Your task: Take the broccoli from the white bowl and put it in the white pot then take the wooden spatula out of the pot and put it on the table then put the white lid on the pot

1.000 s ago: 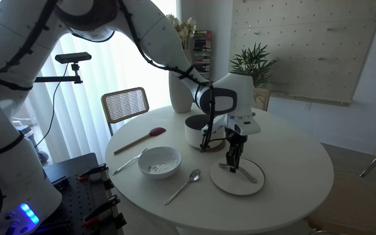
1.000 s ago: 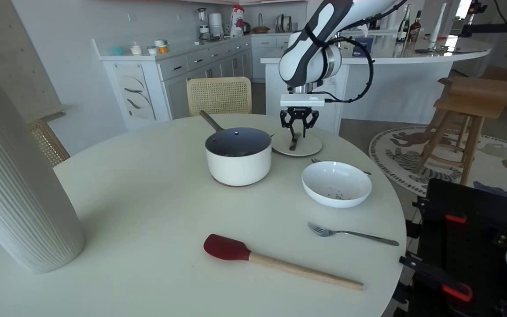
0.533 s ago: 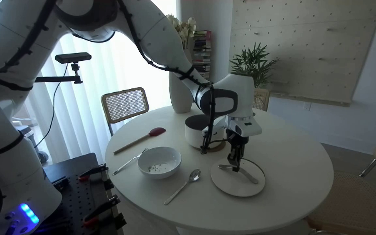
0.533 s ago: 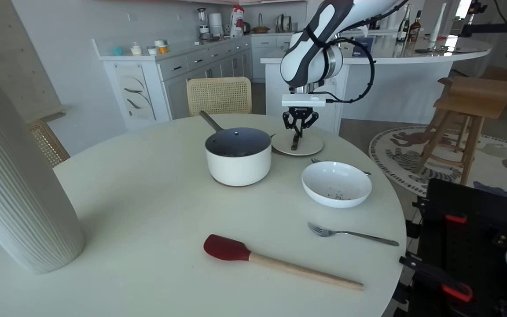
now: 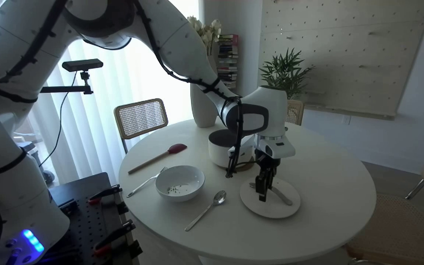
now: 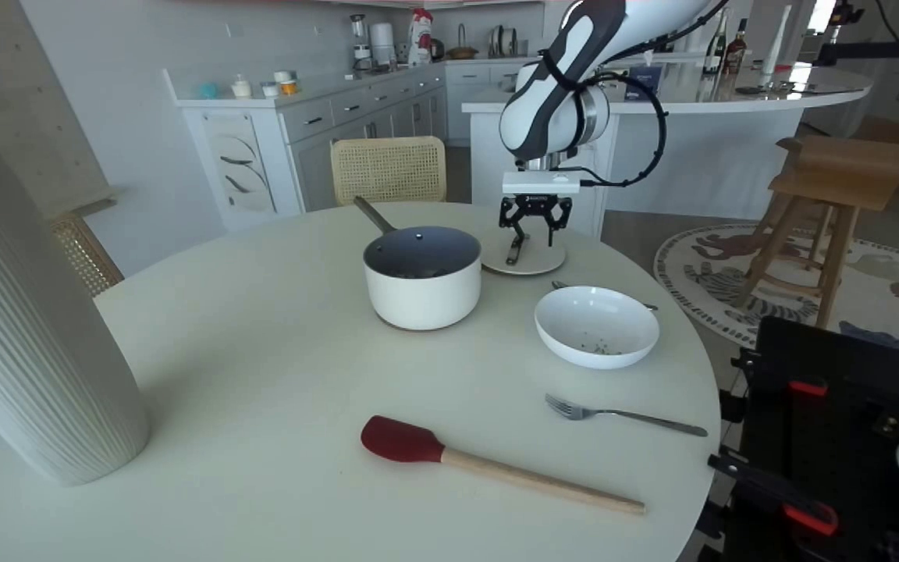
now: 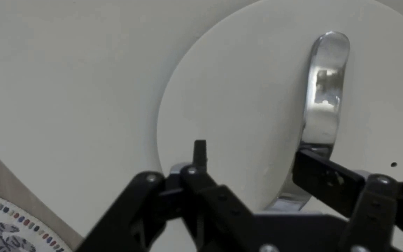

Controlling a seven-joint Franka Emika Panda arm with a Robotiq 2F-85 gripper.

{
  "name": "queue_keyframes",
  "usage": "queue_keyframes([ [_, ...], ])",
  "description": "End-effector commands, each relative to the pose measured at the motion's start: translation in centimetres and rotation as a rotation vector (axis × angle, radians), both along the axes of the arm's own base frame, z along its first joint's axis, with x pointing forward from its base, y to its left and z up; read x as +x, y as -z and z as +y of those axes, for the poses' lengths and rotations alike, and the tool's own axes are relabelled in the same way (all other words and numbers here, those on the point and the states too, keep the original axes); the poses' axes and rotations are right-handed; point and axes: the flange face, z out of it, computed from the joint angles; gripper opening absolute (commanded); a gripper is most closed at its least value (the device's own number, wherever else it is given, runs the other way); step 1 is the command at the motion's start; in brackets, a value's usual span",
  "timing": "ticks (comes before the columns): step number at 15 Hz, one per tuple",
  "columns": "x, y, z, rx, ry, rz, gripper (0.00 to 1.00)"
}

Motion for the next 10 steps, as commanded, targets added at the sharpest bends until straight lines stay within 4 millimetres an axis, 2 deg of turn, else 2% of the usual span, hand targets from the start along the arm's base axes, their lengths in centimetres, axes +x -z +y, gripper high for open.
queue_keyframes([
  [1, 0.7, 0.0, 0.2, 0.002, -0.008, -0.003, 0.99],
  [8, 1.3, -2.7, 1.2, 0.003, -0.033, -0.042, 1.00],
  [10, 1.4, -2.8, 1.5, 0.003, -0.037, -0.044, 1.00],
])
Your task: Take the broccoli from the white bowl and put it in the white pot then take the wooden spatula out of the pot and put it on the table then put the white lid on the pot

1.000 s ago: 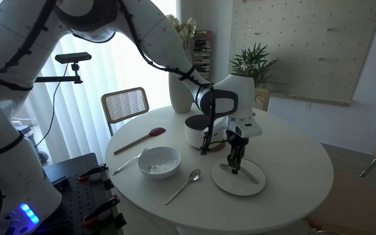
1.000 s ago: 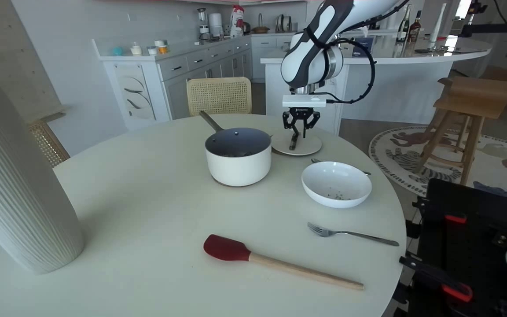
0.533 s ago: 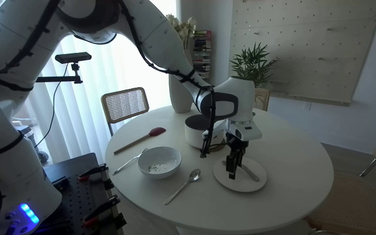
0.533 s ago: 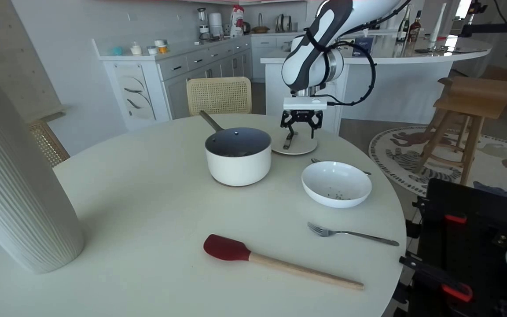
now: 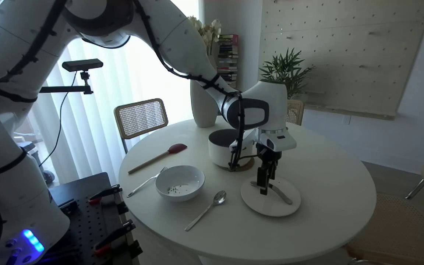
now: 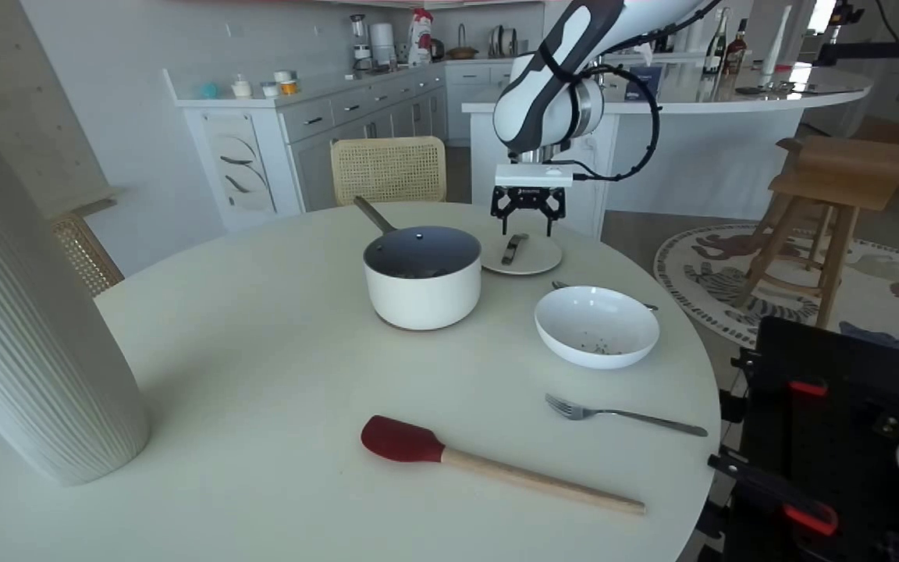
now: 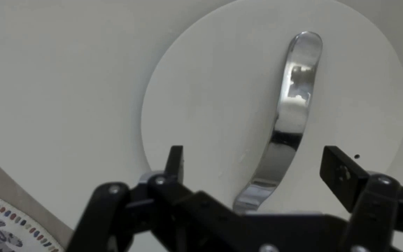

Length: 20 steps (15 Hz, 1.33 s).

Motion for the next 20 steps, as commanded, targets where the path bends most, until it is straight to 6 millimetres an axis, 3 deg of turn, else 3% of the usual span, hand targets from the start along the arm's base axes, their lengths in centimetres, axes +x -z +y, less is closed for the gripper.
queue_keyframes([
  [1, 0.2, -1.2, 0.7, 0.010, -0.017, -0.010, 1.00],
  [16, 0.5, 1.3, 0.8, 0.012, -0.019, -0.004, 1.00],
  [17, 0.5, 1.3, 0.8, 0.006, -0.020, -0.009, 0.84],
  [20, 0.4, 1.2, 0.7, -0.008, -0.025, -0.016, 0.58],
])
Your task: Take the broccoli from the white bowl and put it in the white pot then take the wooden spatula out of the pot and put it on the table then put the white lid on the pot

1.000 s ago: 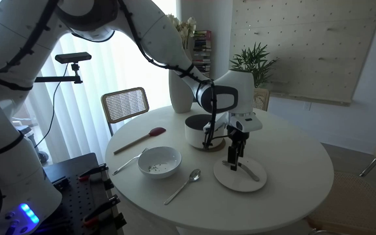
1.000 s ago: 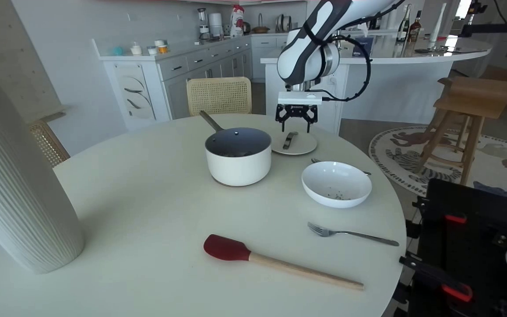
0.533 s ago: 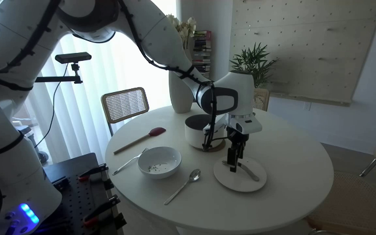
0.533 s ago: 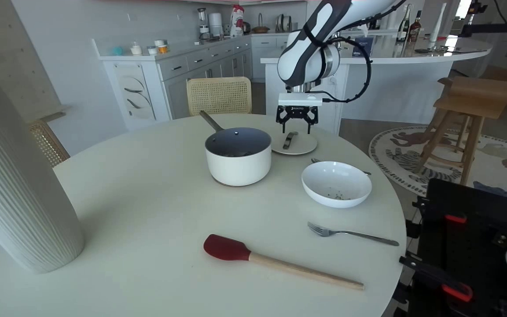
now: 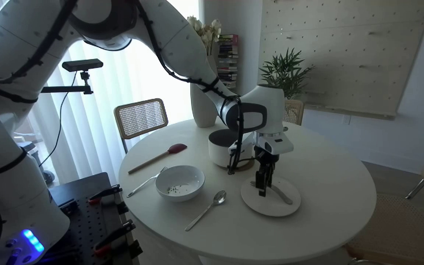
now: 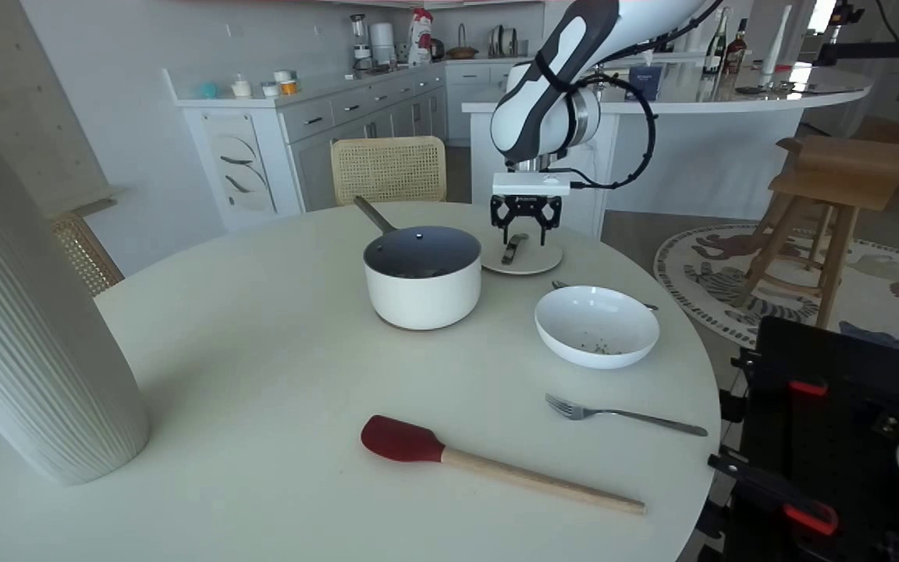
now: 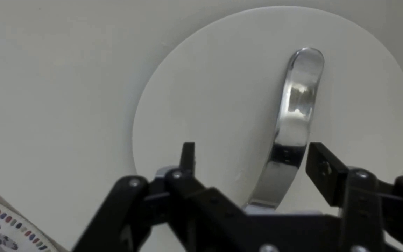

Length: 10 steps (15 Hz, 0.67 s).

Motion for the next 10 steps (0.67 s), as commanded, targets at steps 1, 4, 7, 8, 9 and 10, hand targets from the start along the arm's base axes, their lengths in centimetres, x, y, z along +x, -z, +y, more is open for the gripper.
queue_keyframes([
  [1, 0.27, -0.25, -0.11, -0.012, -0.013, -0.024, 0.49],
  [4, 0.34, -0.38, -0.13, -0.018, -0.014, -0.039, 0.27],
  [7, 0.41, -0.58, -0.15, -0.019, -0.016, -0.047, 0.05],
  [8, 0.36, -0.61, -0.23, -0.018, -0.015, -0.047, 0.04],
  [9, 0.32, -0.65, -0.26, -0.014, -0.016, -0.047, 0.06],
  [10, 0.27, -0.70, -0.27, -0.010, -0.016, -0.047, 0.06],
])
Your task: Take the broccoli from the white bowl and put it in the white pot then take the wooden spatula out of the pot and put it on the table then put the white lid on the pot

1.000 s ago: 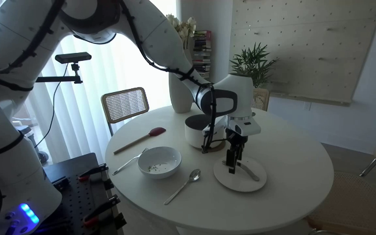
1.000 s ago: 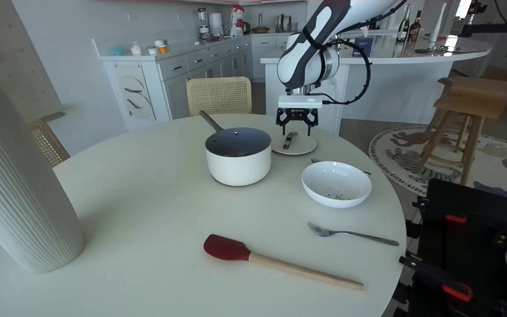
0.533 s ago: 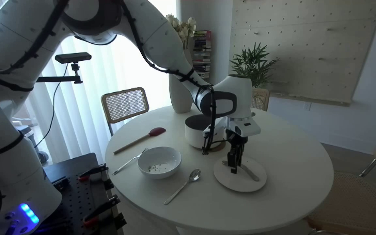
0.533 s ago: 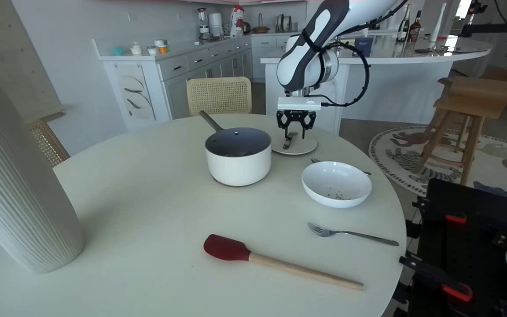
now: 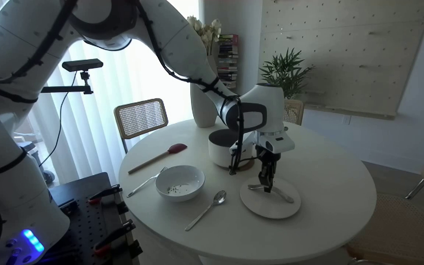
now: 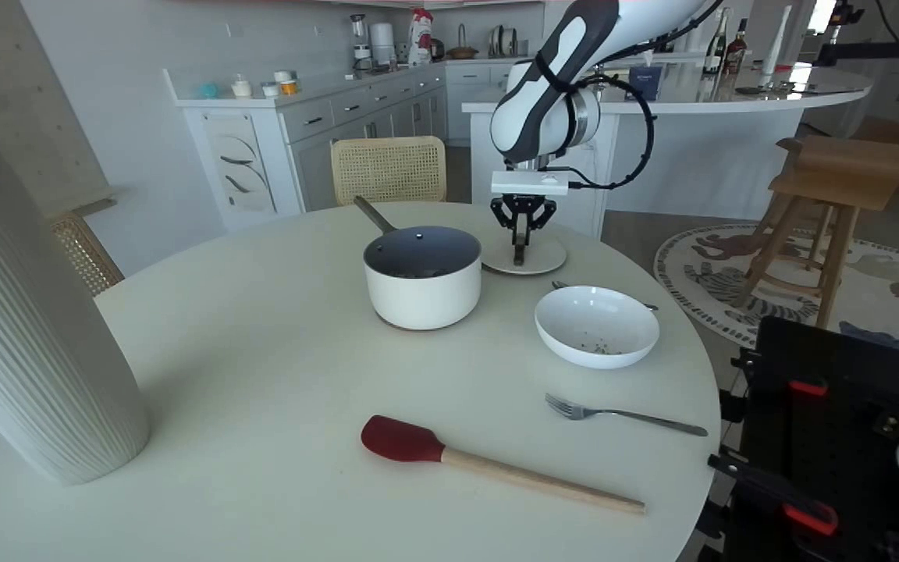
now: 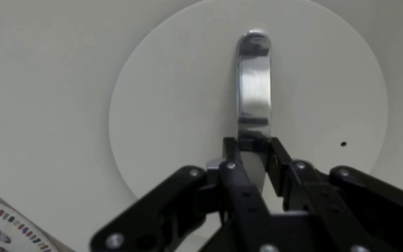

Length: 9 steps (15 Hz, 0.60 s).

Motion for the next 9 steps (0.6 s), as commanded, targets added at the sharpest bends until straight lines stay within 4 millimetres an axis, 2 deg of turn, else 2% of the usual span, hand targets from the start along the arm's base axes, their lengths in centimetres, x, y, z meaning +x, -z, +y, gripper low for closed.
queue_keyframes([
  [1, -0.2, -0.5, -0.2, 0.008, -0.013, -0.015, 0.06],
  [9, -0.6, -3.5, -0.1, -0.006, -0.072, -0.066, 0.06],
])
